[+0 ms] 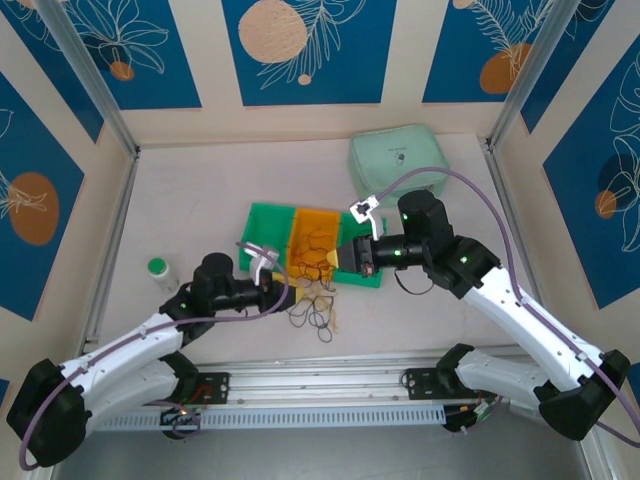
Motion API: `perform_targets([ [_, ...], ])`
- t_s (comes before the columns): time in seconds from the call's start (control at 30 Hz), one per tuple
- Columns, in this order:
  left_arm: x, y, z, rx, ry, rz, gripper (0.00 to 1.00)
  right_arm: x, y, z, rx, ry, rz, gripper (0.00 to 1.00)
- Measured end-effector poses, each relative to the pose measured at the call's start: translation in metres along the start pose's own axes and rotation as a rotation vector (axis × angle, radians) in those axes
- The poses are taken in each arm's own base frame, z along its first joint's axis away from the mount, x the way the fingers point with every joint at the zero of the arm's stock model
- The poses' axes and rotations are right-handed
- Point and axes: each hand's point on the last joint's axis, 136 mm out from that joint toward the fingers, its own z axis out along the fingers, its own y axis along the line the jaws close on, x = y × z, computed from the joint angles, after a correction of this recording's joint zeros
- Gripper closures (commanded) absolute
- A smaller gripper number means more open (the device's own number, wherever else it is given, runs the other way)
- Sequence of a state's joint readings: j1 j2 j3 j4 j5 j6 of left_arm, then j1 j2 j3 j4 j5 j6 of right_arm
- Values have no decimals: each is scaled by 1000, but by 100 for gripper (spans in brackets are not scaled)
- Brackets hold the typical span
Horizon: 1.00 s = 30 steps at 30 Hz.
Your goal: Untangle the cables
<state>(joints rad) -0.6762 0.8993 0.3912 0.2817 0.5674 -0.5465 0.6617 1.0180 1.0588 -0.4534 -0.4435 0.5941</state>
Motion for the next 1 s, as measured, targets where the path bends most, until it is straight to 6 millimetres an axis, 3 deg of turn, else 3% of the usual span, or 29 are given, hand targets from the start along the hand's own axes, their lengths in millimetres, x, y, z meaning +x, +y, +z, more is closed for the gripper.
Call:
perform_targets([
  [0.37,-7,-3,12,84,-49,-65,57,-2,9,1,-84,0,19,100],
  [0.6,-14,-10,12,121,-71,-61,59,0,3,3,-91,1,40,100],
  [0.7,-17,-14,11,139,-80,-59,66,-2,3,3,-99,-8,40,100],
  [0.9,-18,-18,13,173,-79,-70,91,-4,2,4,-116,-22,44,100],
  [0.93,-17,-18,14,175,-75,-74,99,-4,2,4,-119,-22,44,100],
  [1.0,-15,-16,17,181,-61,-87,100,-5,2,4,-121,-25,45,100],
])
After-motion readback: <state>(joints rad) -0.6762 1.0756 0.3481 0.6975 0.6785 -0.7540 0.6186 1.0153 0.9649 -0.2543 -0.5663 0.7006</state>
